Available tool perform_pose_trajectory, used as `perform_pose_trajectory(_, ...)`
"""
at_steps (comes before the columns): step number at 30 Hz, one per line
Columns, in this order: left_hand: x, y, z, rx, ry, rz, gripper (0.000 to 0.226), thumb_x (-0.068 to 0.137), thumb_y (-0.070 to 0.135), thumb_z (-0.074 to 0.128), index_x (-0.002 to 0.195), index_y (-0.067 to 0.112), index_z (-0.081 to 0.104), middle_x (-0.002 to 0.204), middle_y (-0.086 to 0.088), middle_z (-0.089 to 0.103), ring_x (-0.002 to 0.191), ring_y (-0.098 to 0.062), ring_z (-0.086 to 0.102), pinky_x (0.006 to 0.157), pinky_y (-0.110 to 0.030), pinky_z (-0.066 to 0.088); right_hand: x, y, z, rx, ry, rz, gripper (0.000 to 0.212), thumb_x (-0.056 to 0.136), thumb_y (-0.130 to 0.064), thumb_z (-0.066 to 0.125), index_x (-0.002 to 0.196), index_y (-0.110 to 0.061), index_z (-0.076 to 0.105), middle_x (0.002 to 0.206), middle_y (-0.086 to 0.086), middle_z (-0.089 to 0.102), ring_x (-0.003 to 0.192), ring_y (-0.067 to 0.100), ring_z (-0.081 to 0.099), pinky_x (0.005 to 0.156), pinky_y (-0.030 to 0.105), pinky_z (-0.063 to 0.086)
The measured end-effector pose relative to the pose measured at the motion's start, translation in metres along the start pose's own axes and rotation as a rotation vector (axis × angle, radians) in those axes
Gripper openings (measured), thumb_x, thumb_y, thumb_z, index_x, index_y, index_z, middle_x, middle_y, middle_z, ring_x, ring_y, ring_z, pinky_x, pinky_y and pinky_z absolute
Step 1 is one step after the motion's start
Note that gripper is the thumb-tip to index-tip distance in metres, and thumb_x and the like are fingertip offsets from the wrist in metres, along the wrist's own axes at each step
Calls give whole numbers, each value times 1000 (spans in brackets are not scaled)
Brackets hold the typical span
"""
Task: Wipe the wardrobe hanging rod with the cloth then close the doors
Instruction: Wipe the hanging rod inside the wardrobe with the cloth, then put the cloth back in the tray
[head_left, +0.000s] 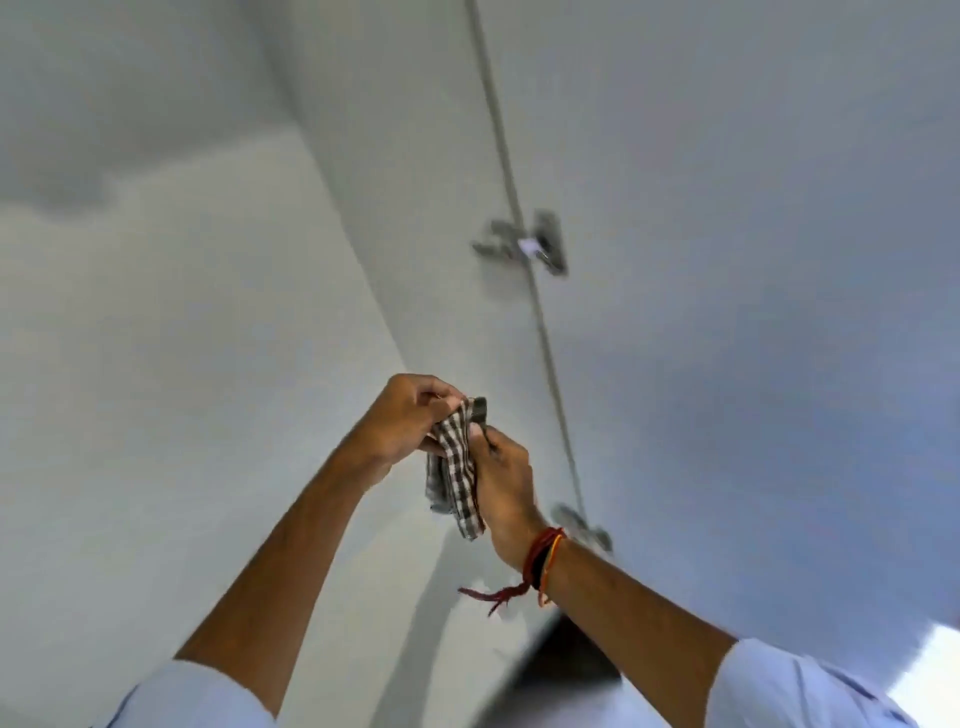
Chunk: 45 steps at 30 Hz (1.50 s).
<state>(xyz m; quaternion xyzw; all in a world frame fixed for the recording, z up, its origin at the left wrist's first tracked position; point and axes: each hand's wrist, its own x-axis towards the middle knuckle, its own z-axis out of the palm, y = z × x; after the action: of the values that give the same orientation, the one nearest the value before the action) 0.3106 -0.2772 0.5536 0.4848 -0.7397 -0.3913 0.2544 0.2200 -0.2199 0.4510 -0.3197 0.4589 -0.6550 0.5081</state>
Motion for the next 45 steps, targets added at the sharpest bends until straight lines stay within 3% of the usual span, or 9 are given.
perform_pose_trajectory(5, -41, -72, 184, -97, -183, -220, 21, 95, -2, 53, 110, 2, 66, 80, -13, 63, 50, -3, 63, 47, -22, 57, -91, 121, -172, -11, 144, 472, 39, 105, -29, 53, 117, 7, 63, 96, 12, 56, 83, 23, 48, 72, 30, 43)
perform_pose_trajectory(9, -76, -103, 335, -157, -491, -404, 32, 95, -7, 48, 123, 4, 61, 93, -18, 62, 71, -19, 66, 67, -34, 63, -183, 192, -308, 194, 271, 997, 59, 92, -65, 54, 130, -21, 56, 113, 7, 55, 91, 30, 61, 78, 35, 52)
perform_pose_trajectory(14, -94, -123, 484, -70, -747, -485, 37, 92, -16, 44, 119, -3, 65, 94, -15, 65, 73, -18, 64, 67, -33, 64, -235, 226, -433, 685, 738, 769, 64, 103, -1, 49, 157, -28, 27, 95, 15, 75, 75, 27, 76, 70, 44, 65)
perform_pose_trajectory(16, -94, -134, 528, -24, -785, -483, 40, 89, -18, 42, 118, -4, 66, 100, -20, 69, 81, -23, 64, 81, -46, 60, -243, 231, -473, 635, 857, 695, 70, 98, 17, 42, 157, -19, 34, 110, 18, 71, 88, 26, 72, 90, 48, 60)
perform_pose_trajectory(21, -102, -174, 634, 102, -823, -464, 54, 81, -20, 43, 120, 6, 69, 90, -12, 72, 55, -16, 58, 61, -30, 54, -246, 260, -562, 261, 954, 634, 80, 90, 30, 34, 157, -13, 35, 123, 14, 64, 69, 13, 62, 61, 28, 51)
perform_pose_trajectory(24, -115, -204, 682, 178, -846, -460, 57, 77, -18, 53, 125, 10, 67, 128, -15, 67, 103, -32, 69, 77, -31, 54, -249, 298, -598, 162, 924, 633, 86, 86, 32, 32, 159, -15, 34, 159, 17, 43, 74, 25, 60, 61, 38, 49)
perform_pose_trajectory(28, -121, -233, 710, 318, -927, -431, 58, 81, -9, 56, 136, 12, 58, 142, -4, 57, 124, -21, 56, 102, -28, 47, -250, 331, -617, 52, 771, 704, 93, 84, 29, 33, 161, -22, 29, 161, 9, 40, 103, 15, 61, 63, 19, 53)
perform_pose_trajectory(35, -129, -227, 693, 438, -983, -369, 58, 87, 9, 63, 143, 15, 50, 157, -4, 37, 146, -19, 32, 113, -22, 22, -252, 324, -607, -138, 702, 789, 81, 91, 17, 46, 162, -17, 27, 169, 7, 25, 149, 25, 37, 121, 43, 40)
perform_pose_trajectory(45, -113, -93, 558, 513, -772, -57, 61, 87, 12, 61, 146, 8, 43, 154, -9, 41, 145, -22, 34, 119, -29, 25, -203, 140, -529, -303, 499, 369, 60, 96, 2, 52, 153, -15, 44, 158, 10, 46, 145, 30, 45, 120, 47, 40)
